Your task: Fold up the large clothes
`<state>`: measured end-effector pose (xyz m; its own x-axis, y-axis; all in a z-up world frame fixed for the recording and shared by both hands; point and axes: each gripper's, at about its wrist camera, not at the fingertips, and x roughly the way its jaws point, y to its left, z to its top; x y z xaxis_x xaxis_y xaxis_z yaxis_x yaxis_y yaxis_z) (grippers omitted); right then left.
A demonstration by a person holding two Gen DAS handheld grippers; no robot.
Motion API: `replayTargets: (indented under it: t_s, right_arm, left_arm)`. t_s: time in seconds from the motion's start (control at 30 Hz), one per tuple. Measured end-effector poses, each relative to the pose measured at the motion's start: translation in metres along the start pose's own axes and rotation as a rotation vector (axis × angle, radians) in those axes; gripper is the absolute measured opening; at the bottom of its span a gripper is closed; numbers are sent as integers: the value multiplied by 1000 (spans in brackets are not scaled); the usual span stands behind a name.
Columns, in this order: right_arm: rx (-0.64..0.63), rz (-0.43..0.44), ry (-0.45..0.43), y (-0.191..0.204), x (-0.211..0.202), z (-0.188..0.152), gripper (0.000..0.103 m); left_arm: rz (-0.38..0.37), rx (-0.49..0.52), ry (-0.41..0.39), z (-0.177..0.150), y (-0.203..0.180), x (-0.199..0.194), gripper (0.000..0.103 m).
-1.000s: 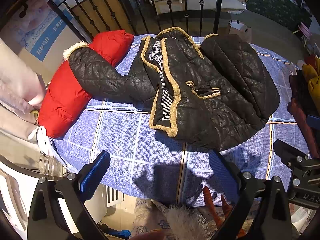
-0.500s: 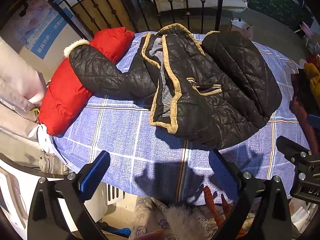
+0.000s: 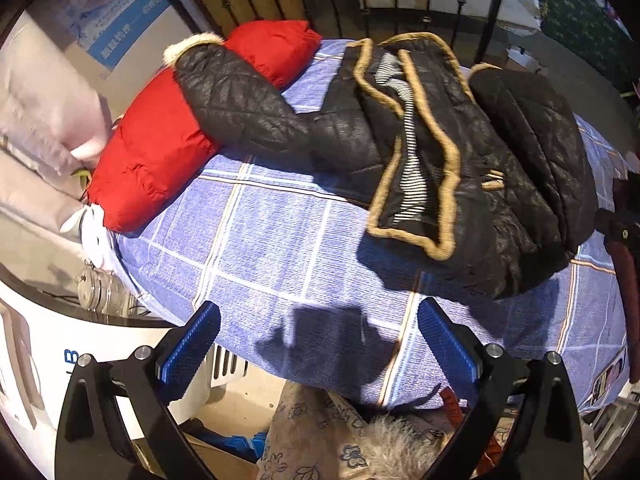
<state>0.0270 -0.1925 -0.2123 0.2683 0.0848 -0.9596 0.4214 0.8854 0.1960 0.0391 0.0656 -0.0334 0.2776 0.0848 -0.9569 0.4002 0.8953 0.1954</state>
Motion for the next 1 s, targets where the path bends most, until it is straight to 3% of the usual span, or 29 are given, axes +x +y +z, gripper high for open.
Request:
replayTargets:
  t_s: [0.17,0.33,0.4,0.43,0.47,0.53,0.57,0.7,0.8,0.87,0.93,1.0]
  right_arm:
    - [-61,84,-35,42,55,62,94]
    - [-59,-44,-62,66,131,129,94]
    - [-12,-22,-14,62,162,142,92]
    - [1,2,-1,61,169,143,79]
    - [19,64,31,61,179,135,40]
    - [-2,79,24,71,166,115,15]
    - [-31,97,4,78,152,105,11]
    - [-64,209,70,85,101,33,7]
    - [-60,170,227,82,84,-41,7]
    - [-69,92,330,79,79,-89,8]
    - [-49,9,376,75,66,-109,9]
    - [42,-1,348,66,34,-104,18]
  left_arm:
    - [53,-79,0,13,60,14,97]
    - [56,-82,-46,35,97,16,97]
    - [33,-69,-51,44,102,21,97]
    - [21,-61,-50,48,104,25,97]
    - [11,-49,-48,55,104,30,97]
    - [-11,-25,-52,69,104,39,97]
    - [-29,-14,-58,78,103,42,97]
    - [-100,63,-110,125,92,53,97]
    - [-128,132,-162,169,73,56,97]
    - [-139,165,-207,197,58,54,97]
    - [-166,190,-257,223,43,49,97]
    - [-198,220,-273,243,26,52,97]
